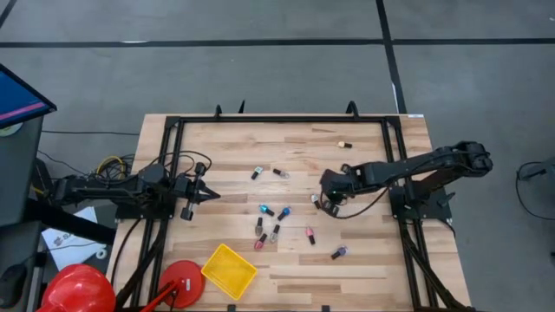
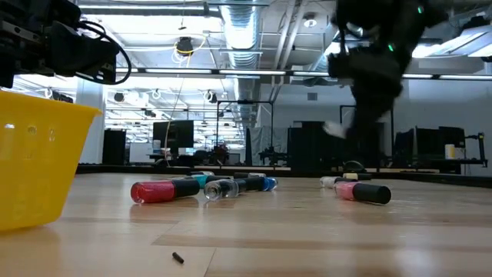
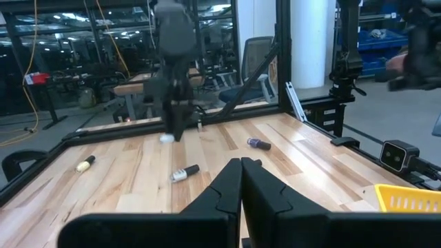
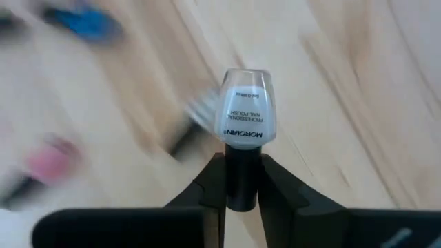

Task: Pick & Place Nail Polish
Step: Put the right white nail polish into the yellow basket

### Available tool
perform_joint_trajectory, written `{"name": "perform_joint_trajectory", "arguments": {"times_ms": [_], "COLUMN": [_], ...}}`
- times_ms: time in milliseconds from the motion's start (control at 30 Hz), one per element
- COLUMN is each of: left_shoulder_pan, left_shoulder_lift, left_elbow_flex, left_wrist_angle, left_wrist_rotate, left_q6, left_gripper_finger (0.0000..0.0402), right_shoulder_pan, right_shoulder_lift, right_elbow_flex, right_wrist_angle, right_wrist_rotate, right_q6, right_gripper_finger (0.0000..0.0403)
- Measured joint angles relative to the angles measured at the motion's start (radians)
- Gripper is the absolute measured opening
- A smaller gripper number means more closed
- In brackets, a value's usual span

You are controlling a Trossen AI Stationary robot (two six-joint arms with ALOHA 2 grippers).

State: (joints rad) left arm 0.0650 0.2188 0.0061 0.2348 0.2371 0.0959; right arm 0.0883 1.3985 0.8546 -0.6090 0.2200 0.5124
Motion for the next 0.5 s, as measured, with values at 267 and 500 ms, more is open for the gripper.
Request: {"name": "perform_joint_trajectory", "arguments": {"times_ms": [267, 500], "left_shoulder_pan": [0.000, 0.000], "left_shoulder_lift": [0.002, 0.032], "left_elbow_flex": [0.000, 0.000], "left_wrist_angle": [0.009, 0.031], "left_wrist_rotate": [0.000, 0.000], "left_q6": [0.000, 0.000], "left_gripper_finger": [0.0001, 0.0001], "right_shoulder_pan": [0.102, 0.197], "right_shoulder_lift": [0.152, 0.444], "right_elbow_flex": [0.175, 0.459], "right_wrist_angle": [0.301, 0.411], "right_wrist_rotate": [0.020, 0.024], "right_q6": [-0.153, -0.319], "right_gripper_finger": [0.0043, 0.0043]}}
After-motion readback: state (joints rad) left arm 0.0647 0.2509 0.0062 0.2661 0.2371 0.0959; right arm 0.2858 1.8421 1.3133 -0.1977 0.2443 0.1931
